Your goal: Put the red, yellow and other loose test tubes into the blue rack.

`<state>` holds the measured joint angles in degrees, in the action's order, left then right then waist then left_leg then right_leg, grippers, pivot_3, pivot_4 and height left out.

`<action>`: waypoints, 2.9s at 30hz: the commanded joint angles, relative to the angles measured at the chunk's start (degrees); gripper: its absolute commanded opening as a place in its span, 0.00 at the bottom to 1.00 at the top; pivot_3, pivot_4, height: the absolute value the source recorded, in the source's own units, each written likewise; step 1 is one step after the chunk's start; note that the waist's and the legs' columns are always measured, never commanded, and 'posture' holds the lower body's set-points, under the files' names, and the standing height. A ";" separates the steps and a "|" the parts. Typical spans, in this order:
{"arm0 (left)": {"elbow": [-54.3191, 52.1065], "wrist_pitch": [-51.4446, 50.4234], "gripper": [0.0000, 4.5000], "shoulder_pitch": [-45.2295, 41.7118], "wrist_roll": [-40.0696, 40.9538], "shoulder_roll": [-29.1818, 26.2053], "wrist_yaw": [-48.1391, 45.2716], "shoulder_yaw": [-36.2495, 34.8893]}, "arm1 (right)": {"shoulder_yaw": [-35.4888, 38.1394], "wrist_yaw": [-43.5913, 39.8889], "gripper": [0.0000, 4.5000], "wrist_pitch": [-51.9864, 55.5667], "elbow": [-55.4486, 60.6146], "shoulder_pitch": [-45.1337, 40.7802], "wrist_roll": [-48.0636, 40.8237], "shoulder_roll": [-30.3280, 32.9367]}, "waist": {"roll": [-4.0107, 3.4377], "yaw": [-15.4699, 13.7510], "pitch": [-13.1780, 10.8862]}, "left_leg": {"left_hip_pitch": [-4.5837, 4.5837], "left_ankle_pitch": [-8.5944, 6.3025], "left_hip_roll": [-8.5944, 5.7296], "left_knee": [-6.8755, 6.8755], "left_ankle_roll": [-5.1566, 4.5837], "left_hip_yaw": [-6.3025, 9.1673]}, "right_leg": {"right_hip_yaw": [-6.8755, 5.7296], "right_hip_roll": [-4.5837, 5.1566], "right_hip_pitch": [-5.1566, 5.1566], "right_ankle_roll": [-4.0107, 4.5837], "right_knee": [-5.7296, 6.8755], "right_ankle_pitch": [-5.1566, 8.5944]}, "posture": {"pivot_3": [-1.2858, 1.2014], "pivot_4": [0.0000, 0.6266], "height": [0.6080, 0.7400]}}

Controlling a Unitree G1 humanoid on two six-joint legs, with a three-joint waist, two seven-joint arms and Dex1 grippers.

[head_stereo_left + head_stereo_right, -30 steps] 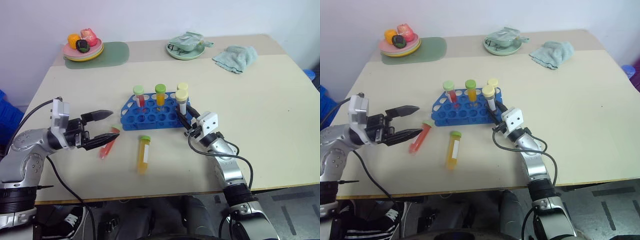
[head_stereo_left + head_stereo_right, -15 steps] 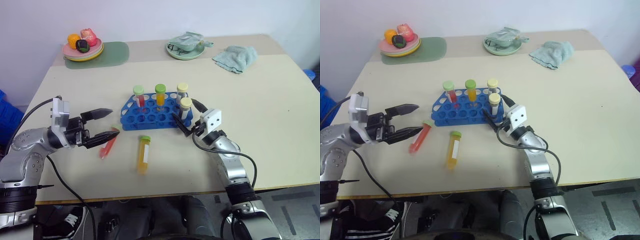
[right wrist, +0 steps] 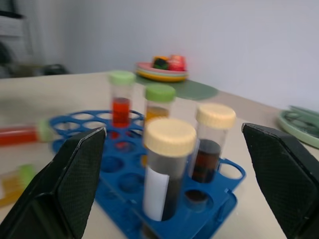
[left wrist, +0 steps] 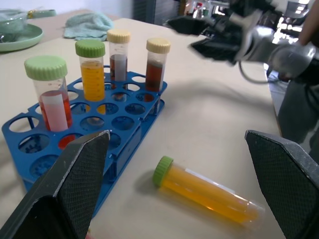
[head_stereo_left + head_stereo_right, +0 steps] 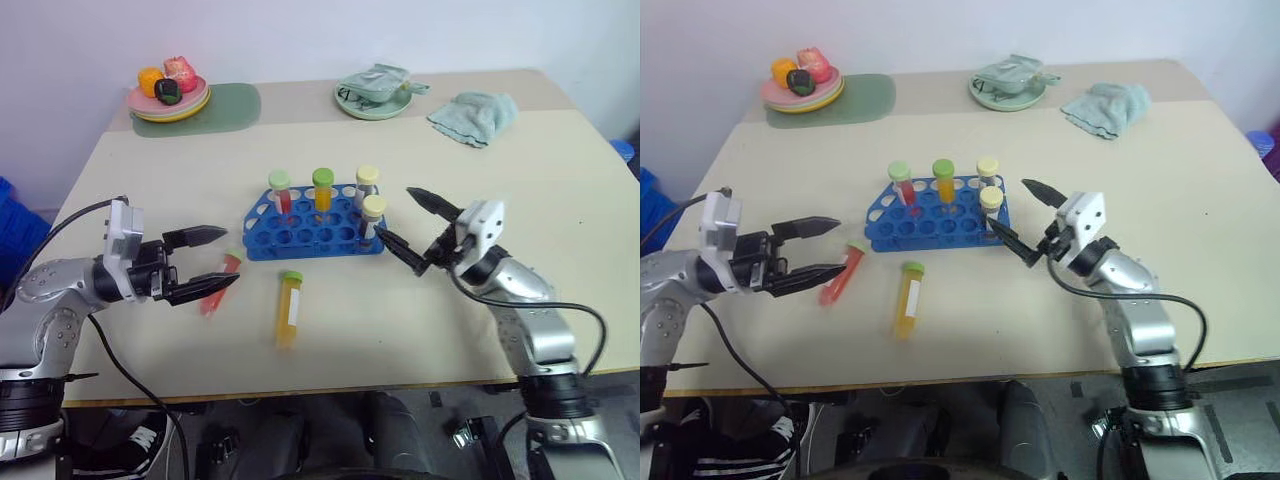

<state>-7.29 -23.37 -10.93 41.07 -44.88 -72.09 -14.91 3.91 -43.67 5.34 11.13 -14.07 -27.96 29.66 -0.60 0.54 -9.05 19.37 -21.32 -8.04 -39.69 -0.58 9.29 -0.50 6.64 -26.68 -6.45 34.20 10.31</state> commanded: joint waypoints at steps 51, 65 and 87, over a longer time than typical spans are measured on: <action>-15.60 -55.90 1.00 -19.76 63.59 1.44 95.15 13.17 | 6.99 -14.57 0.99 19.52 9.92 3.01 -13.14 13.47 | 0.07 -2.79 0.00 | -0.04 -0.03 -0.03 -0.29 -0.02 -0.08 | 0.15 0.07 0.10 -0.02 0.12 -0.01 | 0.52 0.24 1.00; -16.44 -39.06 1.00 -20.48 71.93 -6.66 105.76 29.44 | 6.93 -13.38 0.99 20.55 10.51 2.87 -13.00 13.80 | 0.06 -2.88 0.01 | -0.04 -0.03 -0.05 -0.29 -0.01 -0.12 | 0.19 0.06 0.10 -0.02 0.11 -0.01 | 0.52 0.24 1.00; -8.73 -41.52 1.00 -21.80 71.93 -0.97 111.98 33.04 | 6.42 -11.33 0.99 21.92 11.86 2.25 -13.36 13.39 | 0.06 -2.82 0.01 | -0.05 -0.03 -0.06 -0.29 -0.01 -0.13 | 0.20 0.05 0.10 -0.02 0.11 -0.01 | 0.52 0.24 1.00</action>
<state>-15.60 -64.46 -32.25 112.09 -45.86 40.26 17.97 9.51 -55.31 27.26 21.03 -11.25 -40.76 43.25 -0.53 -2.28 -9.04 19.32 -21.35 -8.11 -39.98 -0.59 9.16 -0.30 6.70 -26.59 -6.46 34.31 10.30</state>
